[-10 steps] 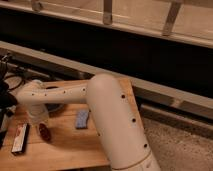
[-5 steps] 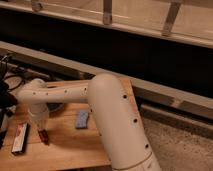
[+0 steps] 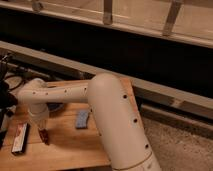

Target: Place the pepper on the white sponge

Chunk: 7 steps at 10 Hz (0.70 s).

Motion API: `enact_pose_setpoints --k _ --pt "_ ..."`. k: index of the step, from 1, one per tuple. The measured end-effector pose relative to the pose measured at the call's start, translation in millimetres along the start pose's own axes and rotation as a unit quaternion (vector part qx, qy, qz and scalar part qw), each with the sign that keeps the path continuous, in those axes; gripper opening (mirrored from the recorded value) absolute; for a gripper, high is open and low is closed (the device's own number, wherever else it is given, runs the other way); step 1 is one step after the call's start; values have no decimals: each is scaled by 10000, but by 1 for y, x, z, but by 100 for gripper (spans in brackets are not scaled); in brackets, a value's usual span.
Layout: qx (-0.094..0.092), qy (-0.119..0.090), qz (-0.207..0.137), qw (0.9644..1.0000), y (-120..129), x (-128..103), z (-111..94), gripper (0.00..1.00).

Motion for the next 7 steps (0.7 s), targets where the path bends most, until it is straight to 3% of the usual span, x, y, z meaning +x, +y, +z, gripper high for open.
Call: enact_pose_setpoints --k 2,3,6,7 --pt "0 0 3 10000 0 0 0 69" --pt "1 0 4 10000 -1 0 0 76" --pt "72 -42 -30 10000 -5 3 -2 80" --pt "60 -199 -132 9997 2 4 -10 80"
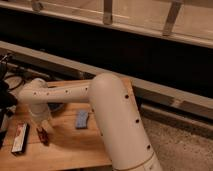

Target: Place the pepper on the white sponge

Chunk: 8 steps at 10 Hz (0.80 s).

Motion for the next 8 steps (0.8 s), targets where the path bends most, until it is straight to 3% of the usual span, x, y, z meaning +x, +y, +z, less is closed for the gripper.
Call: enact_pose_setpoints --k 2,5,8 --pt "2 -360 -203 9991 16 3 -34 80" --pt "-29 -550 -393 9977 34 5 -62 80" --pt "-38 -453 -440 9980 38 5 -47 80"
